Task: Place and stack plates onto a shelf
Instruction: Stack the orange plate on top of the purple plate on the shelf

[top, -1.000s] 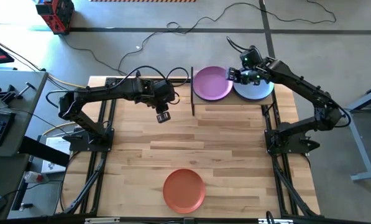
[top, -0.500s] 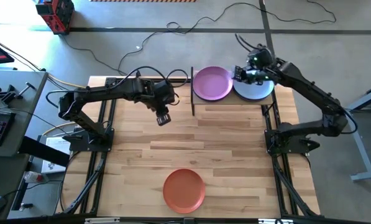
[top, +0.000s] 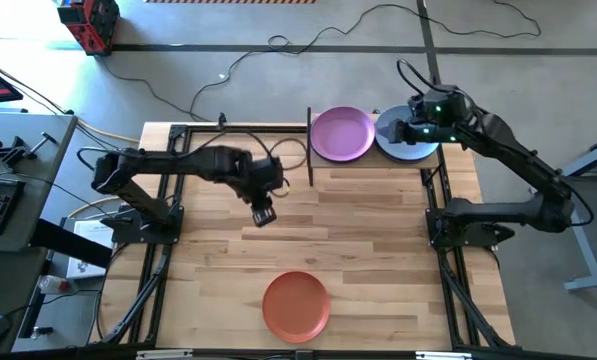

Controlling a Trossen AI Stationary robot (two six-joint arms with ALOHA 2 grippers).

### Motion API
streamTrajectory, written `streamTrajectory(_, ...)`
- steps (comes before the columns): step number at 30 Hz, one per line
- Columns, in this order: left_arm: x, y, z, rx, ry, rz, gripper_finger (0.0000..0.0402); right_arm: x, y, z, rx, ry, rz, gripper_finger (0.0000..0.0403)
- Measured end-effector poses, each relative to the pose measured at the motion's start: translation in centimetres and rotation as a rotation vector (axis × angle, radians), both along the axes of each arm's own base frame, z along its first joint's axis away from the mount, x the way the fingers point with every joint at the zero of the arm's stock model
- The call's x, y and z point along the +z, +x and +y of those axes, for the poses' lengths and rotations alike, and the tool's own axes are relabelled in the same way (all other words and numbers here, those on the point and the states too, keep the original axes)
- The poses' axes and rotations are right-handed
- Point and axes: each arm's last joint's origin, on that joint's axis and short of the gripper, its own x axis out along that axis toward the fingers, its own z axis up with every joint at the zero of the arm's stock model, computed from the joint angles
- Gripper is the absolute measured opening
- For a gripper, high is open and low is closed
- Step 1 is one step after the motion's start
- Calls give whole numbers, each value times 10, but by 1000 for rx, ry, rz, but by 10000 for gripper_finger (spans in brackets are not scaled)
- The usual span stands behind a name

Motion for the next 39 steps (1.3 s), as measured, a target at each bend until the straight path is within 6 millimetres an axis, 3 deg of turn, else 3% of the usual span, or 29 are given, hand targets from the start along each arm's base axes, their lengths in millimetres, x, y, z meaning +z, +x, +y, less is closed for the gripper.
streamTrajectory(11,-2,17,-67,58,-114,-121,90,-2,1,14,142,-12,42,110)
streamTrajectory(22,-56,56,-127,9,-169,-113,90,-4,5,20,205,-23,71,110)
streamTrajectory(29,-90,68,-143,18,-175,-61,90,-7,6,28,266,12,99,110)
streamTrajectory(39,-129,76,-148,20,-142,40,90,-8,10,37,319,12,104,110)
